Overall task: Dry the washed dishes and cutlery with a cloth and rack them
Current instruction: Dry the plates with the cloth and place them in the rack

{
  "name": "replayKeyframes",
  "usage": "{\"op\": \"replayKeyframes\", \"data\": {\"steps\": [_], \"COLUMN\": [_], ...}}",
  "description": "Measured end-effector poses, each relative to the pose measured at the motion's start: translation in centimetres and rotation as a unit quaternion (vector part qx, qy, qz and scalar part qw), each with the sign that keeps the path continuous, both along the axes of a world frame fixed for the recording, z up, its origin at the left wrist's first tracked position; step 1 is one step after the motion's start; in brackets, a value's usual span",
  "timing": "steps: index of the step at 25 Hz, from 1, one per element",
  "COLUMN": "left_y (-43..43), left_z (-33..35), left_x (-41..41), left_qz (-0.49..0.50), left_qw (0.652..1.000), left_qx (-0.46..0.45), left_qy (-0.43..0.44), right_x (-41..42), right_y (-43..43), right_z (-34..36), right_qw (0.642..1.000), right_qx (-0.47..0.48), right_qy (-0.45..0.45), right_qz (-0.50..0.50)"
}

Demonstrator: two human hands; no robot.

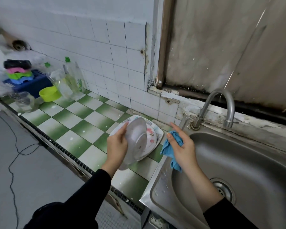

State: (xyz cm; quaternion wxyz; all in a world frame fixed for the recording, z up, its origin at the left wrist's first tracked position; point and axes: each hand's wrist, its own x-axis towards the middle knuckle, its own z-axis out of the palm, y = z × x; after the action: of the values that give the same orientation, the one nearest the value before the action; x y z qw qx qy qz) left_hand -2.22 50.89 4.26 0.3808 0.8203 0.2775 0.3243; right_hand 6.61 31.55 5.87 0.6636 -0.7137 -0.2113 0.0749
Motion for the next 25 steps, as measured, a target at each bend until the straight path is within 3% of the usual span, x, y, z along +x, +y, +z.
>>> {"op": "replayKeyframes", "data": {"steps": [4, 7, 9, 11, 13, 16, 18, 22, 23, 25], "left_y": [-0.7, -3.3, -6.0, -8.4, -9.5, -10.3, -11.2, -12.2, -12.4, -13.2], "left_z": [4.3, 7.5, 9.2, 10.7, 12.1, 13.7, 14.3, 14.8, 14.9, 15.3], "left_x": [0.0, 0.0, 0.3, 0.6, 0.7, 0.7, 0.8, 0.8, 0.7, 0.1], "left_qz": [0.032, 0.039, 0.016, -0.009, -0.020, -0.035, -0.052, -0.086, -0.090, -0.096], "left_qw": [0.994, 0.987, 0.981, 0.980, 0.981, 0.977, 0.972, 0.968, 0.965, 0.957], "left_qx": [-0.095, -0.111, -0.119, -0.123, -0.121, -0.149, -0.173, -0.164, -0.176, -0.202], "left_qy": [-0.054, -0.112, -0.149, -0.156, -0.149, -0.148, -0.148, -0.170, -0.175, -0.183], "right_x": [0.5, 0.3, -0.6, -1.9, -1.5, 1.7, 2.4, -2.2, -2.2, 0.1], "right_y": [-0.6, 0.4, 1.5, 2.4, 2.3, 0.5, -0.4, -0.8, -1.3, -2.4], "right_z": [2.1, 4.3, 6.3, 8.0, 9.0, 11.3, 12.4, 12.1, 12.4, 13.8], "right_qw": [0.992, 0.975, 0.970, 0.944, 0.924, 0.972, 0.977, 0.955, 0.955, 0.970], "right_qx": [0.028, 0.080, 0.088, 0.031, -0.011, -0.028, -0.040, 0.012, 0.017, 0.011], "right_qy": [0.019, 0.014, -0.120, -0.306, -0.377, -0.194, -0.117, -0.294, -0.291, -0.200], "right_qz": [-0.122, -0.206, -0.194, -0.116, -0.061, -0.132, -0.173, -0.049, -0.058, -0.140]}}
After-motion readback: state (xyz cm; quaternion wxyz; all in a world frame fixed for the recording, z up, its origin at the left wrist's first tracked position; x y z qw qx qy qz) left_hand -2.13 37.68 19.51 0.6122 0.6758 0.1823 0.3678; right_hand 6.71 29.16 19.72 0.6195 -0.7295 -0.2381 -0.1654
